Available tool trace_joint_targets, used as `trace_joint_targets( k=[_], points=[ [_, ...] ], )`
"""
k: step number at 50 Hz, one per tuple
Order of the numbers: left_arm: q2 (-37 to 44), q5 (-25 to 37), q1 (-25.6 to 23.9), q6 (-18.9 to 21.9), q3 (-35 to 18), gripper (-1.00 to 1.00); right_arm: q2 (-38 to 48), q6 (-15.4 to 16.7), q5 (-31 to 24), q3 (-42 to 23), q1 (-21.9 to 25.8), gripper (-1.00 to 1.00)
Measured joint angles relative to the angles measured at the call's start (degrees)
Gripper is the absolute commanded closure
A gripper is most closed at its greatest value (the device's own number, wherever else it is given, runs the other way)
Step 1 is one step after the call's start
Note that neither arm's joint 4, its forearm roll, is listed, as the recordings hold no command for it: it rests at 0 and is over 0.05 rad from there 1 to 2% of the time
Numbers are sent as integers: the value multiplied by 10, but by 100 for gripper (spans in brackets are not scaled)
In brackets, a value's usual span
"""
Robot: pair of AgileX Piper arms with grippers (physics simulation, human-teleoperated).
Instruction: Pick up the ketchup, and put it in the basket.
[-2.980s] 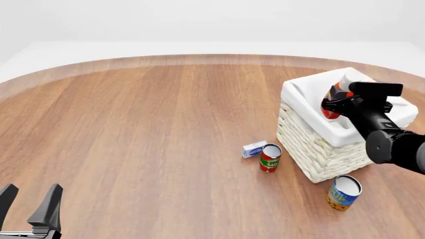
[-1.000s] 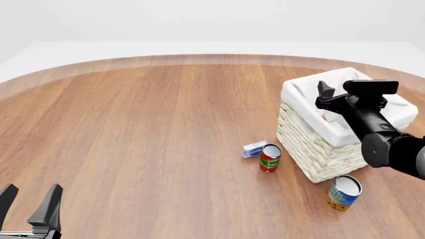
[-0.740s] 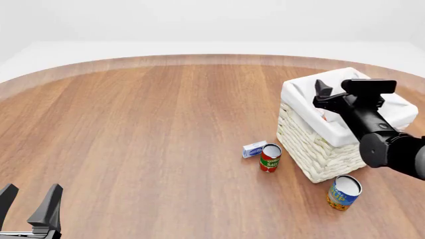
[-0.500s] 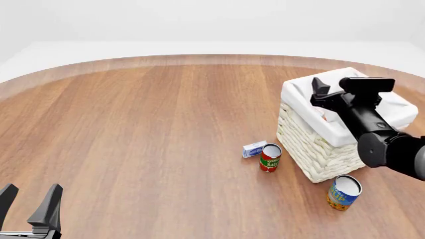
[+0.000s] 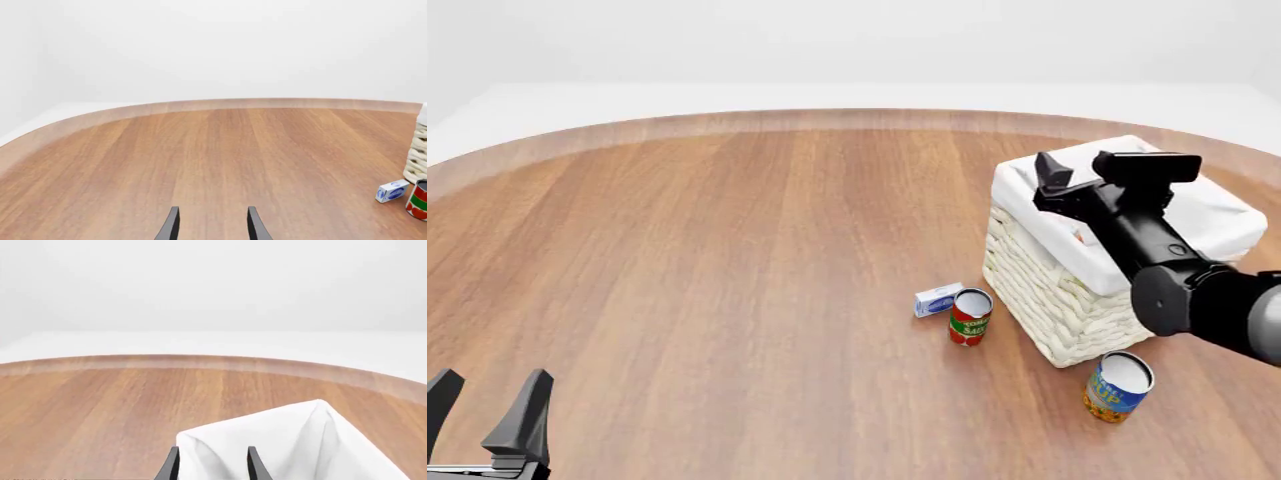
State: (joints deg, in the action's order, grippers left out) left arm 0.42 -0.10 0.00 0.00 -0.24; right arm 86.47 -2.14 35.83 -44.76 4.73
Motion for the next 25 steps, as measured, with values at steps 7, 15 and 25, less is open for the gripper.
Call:
trace_joint_targets(
  k=[7, 15, 25],
  points=[
    [0, 0, 0, 0, 0, -100, 4, -5, 2, -2, 9, -100],
    [0, 0, 0, 0, 0, -100, 9, -9, 4, -5, 19, -100],
    [0, 0, 0, 0, 0, -100, 11, -11, 8, -7, 36, -100]
  ],
)
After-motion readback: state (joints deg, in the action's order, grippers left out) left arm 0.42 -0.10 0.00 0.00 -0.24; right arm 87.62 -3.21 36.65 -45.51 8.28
